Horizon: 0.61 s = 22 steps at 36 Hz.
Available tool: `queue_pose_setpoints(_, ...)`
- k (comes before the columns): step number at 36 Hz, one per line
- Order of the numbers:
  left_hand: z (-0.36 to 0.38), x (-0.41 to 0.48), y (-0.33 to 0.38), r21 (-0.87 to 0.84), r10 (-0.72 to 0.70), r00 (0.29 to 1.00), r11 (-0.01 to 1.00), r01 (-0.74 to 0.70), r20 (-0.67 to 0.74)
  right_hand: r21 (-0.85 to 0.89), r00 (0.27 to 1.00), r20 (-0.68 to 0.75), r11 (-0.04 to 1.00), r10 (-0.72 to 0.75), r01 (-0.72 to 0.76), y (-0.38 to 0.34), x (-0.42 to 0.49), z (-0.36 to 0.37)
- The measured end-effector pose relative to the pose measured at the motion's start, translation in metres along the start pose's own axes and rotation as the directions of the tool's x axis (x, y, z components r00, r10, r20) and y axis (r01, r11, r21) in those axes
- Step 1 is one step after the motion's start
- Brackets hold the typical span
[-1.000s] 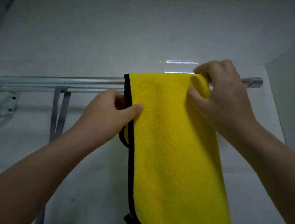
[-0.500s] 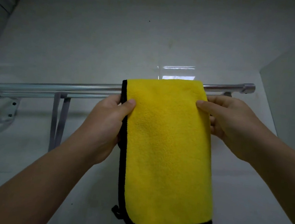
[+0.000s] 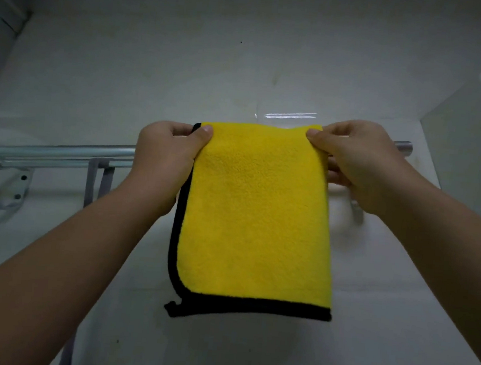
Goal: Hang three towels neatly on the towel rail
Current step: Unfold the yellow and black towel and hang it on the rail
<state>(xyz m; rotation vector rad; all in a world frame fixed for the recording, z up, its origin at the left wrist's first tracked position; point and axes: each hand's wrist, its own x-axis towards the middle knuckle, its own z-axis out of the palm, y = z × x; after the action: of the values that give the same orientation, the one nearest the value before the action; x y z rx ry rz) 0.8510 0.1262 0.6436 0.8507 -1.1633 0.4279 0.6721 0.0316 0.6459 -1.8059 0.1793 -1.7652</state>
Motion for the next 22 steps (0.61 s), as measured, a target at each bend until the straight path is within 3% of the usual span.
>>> queue_pose_setpoints(4, 0.003, 0.006, -0.008, 0.215, 0.180, 0.976, 0.965, -0.151, -0.123, -0.311, 0.985, -0.091, 0.944, -0.149, 0.114, -0.001, 0.006, 0.002)
queue_pose_setpoints(8, 0.003, 0.002, -0.013, 0.353, 0.310, 0.949, 0.896, -0.271, -0.057, -0.464, 0.977, -0.080, 0.875, -0.198, 0.140, -0.003, 0.007, 0.004)
queue_pose_setpoints(14, -0.004, -0.011, -0.016, 0.191, 0.281, 0.953, 0.935, -0.299, 0.116, -0.318, 0.987, -0.086, 0.942, -0.138, 0.104, 0.011, -0.004, 0.003)
queue_pose_setpoints(18, -0.013, -0.026, -0.022, 0.084, 0.140, 0.973, 0.984, -0.158, 0.186, -0.114, 0.999, -0.014, 0.993, -0.045, 0.043, 0.022, -0.018, -0.004)
queue_pose_setpoints(22, -0.018, -0.040, -0.030, -0.052, 0.019, 0.983, 0.999, -0.009, 0.182, -0.124, 0.993, 0.112, 0.990, -0.049, 0.063, 0.031, -0.032, -0.009)
